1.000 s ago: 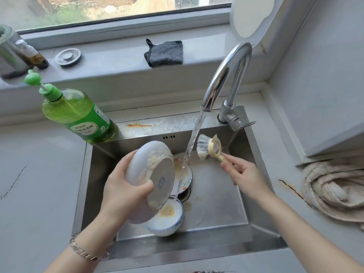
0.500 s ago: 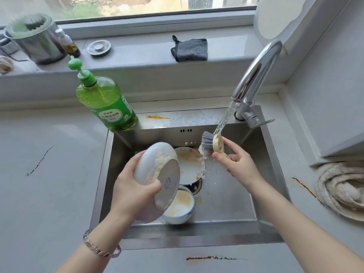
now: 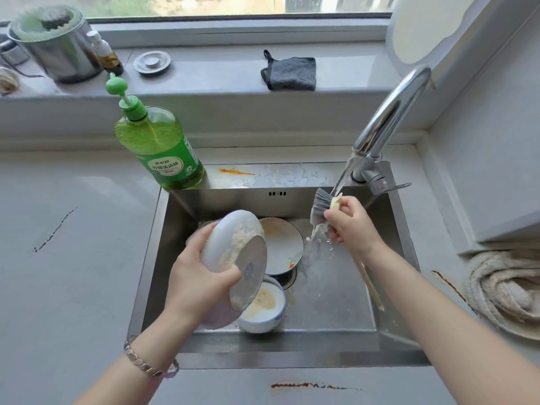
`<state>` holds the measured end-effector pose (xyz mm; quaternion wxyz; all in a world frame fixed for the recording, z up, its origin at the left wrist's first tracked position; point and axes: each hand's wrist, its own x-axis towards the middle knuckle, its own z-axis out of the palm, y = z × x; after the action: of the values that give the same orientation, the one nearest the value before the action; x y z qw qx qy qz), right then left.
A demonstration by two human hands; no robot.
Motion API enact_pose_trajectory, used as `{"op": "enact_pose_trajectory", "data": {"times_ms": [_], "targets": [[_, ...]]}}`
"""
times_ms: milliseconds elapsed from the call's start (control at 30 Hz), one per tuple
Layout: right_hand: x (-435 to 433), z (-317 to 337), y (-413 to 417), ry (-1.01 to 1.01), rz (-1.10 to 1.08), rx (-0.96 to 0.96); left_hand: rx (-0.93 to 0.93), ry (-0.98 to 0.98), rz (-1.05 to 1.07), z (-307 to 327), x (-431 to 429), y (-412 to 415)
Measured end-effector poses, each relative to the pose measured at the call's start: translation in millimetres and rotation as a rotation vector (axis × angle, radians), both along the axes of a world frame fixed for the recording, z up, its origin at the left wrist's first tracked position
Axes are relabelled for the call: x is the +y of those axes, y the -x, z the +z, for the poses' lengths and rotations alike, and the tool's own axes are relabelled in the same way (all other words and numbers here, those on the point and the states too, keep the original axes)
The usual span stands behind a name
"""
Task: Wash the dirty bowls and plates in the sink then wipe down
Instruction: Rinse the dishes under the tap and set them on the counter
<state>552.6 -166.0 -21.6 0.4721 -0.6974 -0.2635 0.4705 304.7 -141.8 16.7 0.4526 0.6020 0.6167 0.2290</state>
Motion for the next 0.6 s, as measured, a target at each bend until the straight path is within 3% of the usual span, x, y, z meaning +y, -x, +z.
{"op": "enact_pose_trajectory", "data": {"times_ms": [200, 500, 600], "targets": [[13.5, 3.9, -7.1, -0.055, 0.026, 0.112, -0.012, 0.005, -0.029, -1.8, 4.0, -9.1], [34.8, 3.4, -11.8, 0.081, -0.037, -0.035, -0.018, 0.016, -0.031, -4.1, 9.2, -18.6], [39.1, 3.7, -14.0, 0.052, -0.050, 0.043, -0.012, 0.015, -0.034, -5.2, 10.7, -17.7]]}}
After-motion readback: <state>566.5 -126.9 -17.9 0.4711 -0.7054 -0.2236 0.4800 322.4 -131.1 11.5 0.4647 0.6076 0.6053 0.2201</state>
